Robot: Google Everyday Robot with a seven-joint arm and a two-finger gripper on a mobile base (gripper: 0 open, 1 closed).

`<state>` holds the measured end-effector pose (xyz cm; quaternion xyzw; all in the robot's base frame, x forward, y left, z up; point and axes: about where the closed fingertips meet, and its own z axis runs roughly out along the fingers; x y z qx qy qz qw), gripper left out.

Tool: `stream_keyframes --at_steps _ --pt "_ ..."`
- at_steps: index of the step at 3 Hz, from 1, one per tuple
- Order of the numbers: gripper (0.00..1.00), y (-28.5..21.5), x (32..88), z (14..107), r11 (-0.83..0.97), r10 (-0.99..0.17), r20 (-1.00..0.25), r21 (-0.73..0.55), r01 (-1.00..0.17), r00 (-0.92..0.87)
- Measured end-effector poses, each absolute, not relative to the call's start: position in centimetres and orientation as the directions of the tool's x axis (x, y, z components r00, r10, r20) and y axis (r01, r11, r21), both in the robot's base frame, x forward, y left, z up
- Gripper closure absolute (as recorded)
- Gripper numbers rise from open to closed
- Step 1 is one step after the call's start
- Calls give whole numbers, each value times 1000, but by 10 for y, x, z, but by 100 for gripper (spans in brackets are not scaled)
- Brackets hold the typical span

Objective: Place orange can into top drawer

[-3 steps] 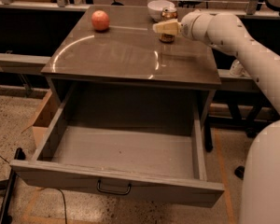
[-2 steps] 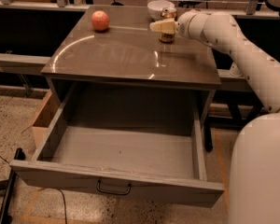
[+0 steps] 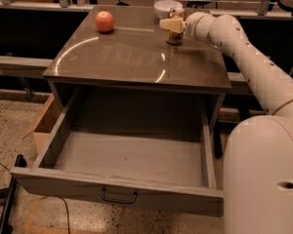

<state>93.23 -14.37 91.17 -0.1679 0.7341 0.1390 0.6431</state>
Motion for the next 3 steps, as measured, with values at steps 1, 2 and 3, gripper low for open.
stream_keyframes --at_steps 1,2,3 --pt "41 -149 936 911 908 -52 -992 2 -418 -117" --pt "63 -151 931 914 900 -67 -992 -13 -435 -110" --pt "87 -148 907 930 870 -90 -992 -36 -492 -87"
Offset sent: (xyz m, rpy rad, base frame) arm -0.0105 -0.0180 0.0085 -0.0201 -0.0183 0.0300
